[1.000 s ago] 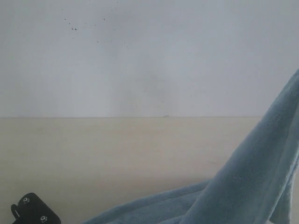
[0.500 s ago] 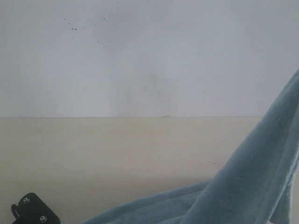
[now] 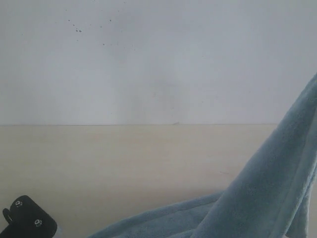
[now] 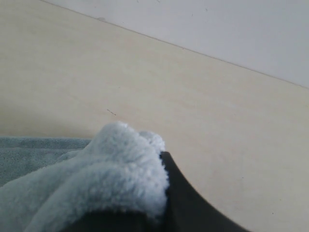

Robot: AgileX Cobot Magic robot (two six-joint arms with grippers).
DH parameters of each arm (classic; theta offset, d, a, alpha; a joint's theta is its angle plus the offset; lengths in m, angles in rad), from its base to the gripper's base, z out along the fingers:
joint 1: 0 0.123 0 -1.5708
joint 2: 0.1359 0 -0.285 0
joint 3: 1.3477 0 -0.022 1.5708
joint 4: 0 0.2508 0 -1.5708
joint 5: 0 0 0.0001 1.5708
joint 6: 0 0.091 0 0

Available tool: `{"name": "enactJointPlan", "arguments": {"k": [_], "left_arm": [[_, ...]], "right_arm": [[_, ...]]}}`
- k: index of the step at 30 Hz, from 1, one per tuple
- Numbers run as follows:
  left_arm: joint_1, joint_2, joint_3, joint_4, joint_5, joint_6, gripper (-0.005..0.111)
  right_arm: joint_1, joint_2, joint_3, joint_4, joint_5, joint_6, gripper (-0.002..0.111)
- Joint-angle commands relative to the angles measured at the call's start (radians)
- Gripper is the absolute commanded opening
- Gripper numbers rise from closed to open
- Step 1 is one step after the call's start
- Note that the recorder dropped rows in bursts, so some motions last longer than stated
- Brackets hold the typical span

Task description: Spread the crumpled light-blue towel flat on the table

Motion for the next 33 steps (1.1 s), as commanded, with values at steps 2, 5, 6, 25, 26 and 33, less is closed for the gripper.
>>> {"name": "enactJointPlan", "arguments": {"k": [2, 5, 6, 25, 26, 33], "left_arm": [[0.001, -0.006, -0.006, -0.005, -0.006, 0.013, 0.014], [0.001, -0.006, -0.006, -0.005, 0.031, 0.02, 0.033], [0.001, -0.006, -0.006, -0.005, 0.04, 0.02, 0.042], [0.001, 0.038, -0.005, -0.003, 0.04, 0.02, 0.048], [0.001, 0.038, -0.005, -0.003, 0.04, 0.02, 0.048], [0.001, 0.038, -0.005, -0.001, 0.029, 0.02, 0.048]], "right_arm": [[-0.005, -0.007, -0.005, 0.001, -0.01, -0.005, 0.001], [-0.005, -0.007, -0.005, 0.001, -0.01, -0.005, 0.001], [-0.005, -0.007, -0.005, 0.001, -0.01, -0.005, 0.001], [-0.005, -0.007, -0.005, 0.011, -0.017, -0.009, 0.001], [-0.005, -0.007, -0.005, 0.013, -0.017, -0.009, 0.001], [-0.005, -0.007, -0.005, 0.017, -0.021, -0.012, 0.001]]}}
